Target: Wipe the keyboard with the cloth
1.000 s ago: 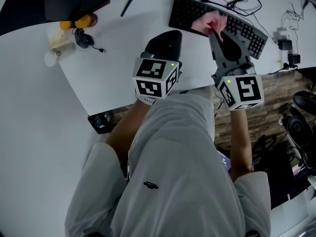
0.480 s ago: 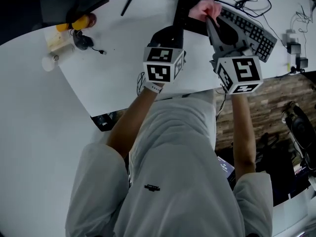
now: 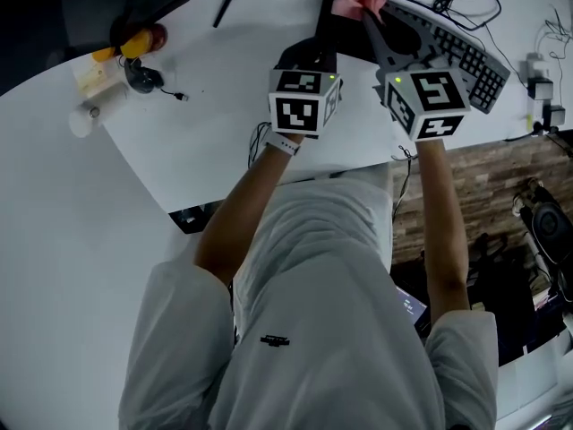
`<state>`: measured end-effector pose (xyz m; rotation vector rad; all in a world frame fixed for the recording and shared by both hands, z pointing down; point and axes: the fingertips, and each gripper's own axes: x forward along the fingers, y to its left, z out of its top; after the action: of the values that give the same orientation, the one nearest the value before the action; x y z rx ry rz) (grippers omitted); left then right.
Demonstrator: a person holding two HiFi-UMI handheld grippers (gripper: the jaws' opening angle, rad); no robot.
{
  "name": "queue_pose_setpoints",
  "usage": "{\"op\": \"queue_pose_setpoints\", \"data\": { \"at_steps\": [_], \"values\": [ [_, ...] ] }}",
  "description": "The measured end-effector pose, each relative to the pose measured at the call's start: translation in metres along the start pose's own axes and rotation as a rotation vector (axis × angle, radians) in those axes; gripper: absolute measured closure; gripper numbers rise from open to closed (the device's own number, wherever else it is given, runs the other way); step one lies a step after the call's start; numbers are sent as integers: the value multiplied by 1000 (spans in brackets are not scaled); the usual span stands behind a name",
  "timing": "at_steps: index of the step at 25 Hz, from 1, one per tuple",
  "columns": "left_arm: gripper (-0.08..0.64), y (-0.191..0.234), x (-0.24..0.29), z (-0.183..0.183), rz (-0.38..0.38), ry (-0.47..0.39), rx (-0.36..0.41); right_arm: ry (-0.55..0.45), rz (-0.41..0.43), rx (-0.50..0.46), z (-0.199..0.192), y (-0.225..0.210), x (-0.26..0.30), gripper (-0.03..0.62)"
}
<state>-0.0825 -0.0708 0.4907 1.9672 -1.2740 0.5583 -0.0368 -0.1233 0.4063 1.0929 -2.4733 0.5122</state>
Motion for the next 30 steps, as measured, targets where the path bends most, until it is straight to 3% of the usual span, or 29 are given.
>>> {"op": "queue_pose_setpoints", "data": {
  "at_steps": [11, 18, 30],
  "values": [
    [540, 2, 8, -4, 5, 34, 63, 55, 19, -1, -12, 2, 30, 551],
    [541, 2, 9, -4, 4, 44, 55, 112, 17, -18, -21, 4, 50, 551],
    [541, 2, 9, -5, 25, 47, 95, 258, -9, 44, -42, -12, 67, 549]
  ]
}}
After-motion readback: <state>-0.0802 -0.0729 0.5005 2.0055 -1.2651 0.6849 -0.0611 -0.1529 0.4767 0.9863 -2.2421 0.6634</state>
